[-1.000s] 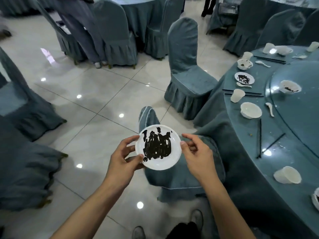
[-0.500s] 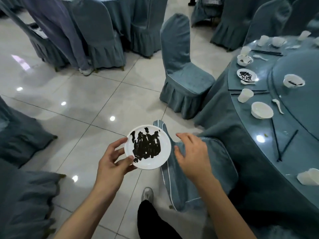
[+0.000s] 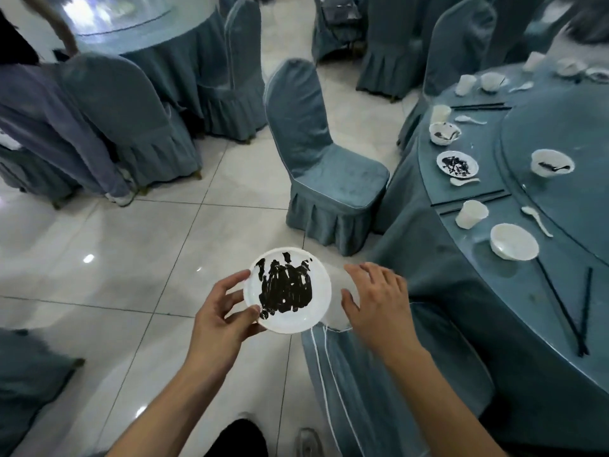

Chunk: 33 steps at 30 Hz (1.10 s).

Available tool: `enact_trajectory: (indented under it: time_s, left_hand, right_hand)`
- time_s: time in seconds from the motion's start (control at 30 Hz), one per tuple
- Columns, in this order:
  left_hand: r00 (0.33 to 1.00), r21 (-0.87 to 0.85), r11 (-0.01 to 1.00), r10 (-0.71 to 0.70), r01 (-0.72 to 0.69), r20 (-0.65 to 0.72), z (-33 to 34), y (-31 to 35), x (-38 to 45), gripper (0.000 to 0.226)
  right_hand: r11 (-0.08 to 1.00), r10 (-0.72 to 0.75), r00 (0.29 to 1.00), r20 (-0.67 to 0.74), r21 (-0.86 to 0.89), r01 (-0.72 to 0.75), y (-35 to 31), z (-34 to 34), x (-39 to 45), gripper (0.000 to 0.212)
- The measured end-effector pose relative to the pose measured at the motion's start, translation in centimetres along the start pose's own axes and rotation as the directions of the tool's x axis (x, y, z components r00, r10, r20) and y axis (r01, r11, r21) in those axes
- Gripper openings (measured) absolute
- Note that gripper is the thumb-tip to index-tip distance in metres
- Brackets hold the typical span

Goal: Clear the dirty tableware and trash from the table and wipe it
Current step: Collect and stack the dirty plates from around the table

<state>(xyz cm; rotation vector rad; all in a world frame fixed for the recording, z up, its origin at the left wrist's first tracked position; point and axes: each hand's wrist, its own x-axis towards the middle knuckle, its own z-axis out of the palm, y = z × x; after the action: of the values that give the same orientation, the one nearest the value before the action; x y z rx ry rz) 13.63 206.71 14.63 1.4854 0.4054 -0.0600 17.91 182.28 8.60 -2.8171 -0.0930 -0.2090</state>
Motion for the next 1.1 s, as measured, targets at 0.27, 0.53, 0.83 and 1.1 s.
enact_trajectory:
  time_s: [0.27, 0.53, 0.83, 1.1]
  left_hand:
    - [0.974, 0.063, 0.997, -0.045, 0.031, 0.223, 1.7, 2.7, 14.6, 0.052]
    - [0.882, 0.163, 0.987, -0.063, -0.015, 0.466, 3.5, 7.5, 29.1, 0.051]
    - [0.802, 0.177, 0.984, -0.133, 0.034, 0.583, 9.4, 8.6, 38.8, 0.051]
    - [0.784, 0.203, 0.979, -0.124, -0.003, 0.609, 19.1, 9.5, 45.4, 0.05]
  right_hand:
    - [0.976, 0.211, 0.976, -0.048, -0.044, -0.213, -0.8, 3.1, 8.9, 0.041]
    - [0.869, 0.488, 0.863, -0.127, -0.022, -0.495, -3.3, 4.2, 17.4, 0.045]
    - [0.74, 0.656, 0.732, -0.184, -0.036, -0.672, 0.2, 4.8, 23.0, 0.04]
    - [0.686, 0.716, 0.676, -0.173, -0.006, -0.728, 9.6, 4.7, 30.0, 0.04]
